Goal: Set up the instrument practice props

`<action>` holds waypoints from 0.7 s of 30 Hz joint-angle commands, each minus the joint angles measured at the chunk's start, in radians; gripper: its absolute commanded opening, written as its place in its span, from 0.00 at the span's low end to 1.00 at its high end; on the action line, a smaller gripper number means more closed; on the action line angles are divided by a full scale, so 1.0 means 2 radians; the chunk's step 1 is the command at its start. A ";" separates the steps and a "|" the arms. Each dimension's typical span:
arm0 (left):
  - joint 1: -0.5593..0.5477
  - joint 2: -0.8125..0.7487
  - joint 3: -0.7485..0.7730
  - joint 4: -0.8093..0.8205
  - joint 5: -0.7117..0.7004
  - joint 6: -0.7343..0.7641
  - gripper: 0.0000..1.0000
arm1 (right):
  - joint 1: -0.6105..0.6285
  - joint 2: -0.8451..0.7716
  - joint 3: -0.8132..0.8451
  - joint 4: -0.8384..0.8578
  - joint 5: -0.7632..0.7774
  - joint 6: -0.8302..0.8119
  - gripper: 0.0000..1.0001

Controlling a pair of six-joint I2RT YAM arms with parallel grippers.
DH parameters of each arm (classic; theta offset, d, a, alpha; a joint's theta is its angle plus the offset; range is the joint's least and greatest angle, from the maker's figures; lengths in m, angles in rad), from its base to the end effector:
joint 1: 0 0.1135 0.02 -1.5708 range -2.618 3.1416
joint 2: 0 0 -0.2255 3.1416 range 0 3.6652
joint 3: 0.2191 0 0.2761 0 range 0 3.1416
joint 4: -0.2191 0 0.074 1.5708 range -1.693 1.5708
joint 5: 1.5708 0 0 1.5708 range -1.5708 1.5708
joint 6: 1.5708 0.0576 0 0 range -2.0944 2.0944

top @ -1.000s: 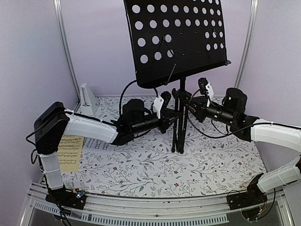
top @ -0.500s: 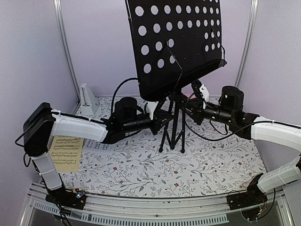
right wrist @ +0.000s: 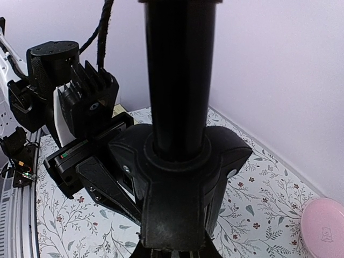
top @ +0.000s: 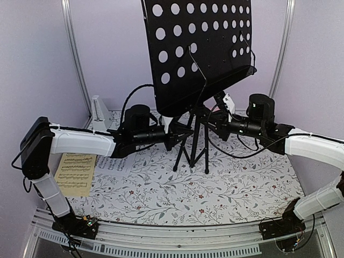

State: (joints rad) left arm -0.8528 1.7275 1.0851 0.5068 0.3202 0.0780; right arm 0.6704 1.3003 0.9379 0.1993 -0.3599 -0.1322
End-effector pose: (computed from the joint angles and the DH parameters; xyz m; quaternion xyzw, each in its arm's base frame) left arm 0.2721 -0.3391 0.2054 0.4275 0.6176 -0.3564 0.5557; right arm 0.2689 0.2391 0.2706 -0.3996 0.6452 0.3008 0.5775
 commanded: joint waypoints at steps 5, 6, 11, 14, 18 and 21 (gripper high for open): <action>0.069 0.001 -0.003 -0.011 -0.020 -0.023 0.00 | -0.015 -0.007 0.029 0.059 -0.022 0.022 0.06; 0.070 0.002 -0.003 -0.010 -0.019 -0.021 0.00 | -0.012 -0.006 0.028 0.059 -0.025 0.023 0.07; 0.071 0.000 -0.001 -0.015 -0.013 -0.014 0.00 | -0.010 -0.009 0.018 0.064 -0.045 0.027 0.34; 0.071 -0.001 0.000 -0.019 -0.007 -0.011 0.00 | -0.009 -0.016 0.008 0.069 -0.058 0.028 0.56; 0.071 -0.002 0.004 -0.029 -0.001 -0.004 0.00 | -0.009 -0.029 -0.012 0.069 -0.062 0.028 0.73; 0.071 -0.004 0.009 -0.037 -0.002 0.003 0.00 | -0.010 -0.036 -0.038 0.069 -0.058 0.030 0.79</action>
State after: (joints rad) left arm -0.7189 1.7317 1.0821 0.4595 0.3611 0.0120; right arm 0.6533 1.2572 0.9253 0.3176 -0.4603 -0.0814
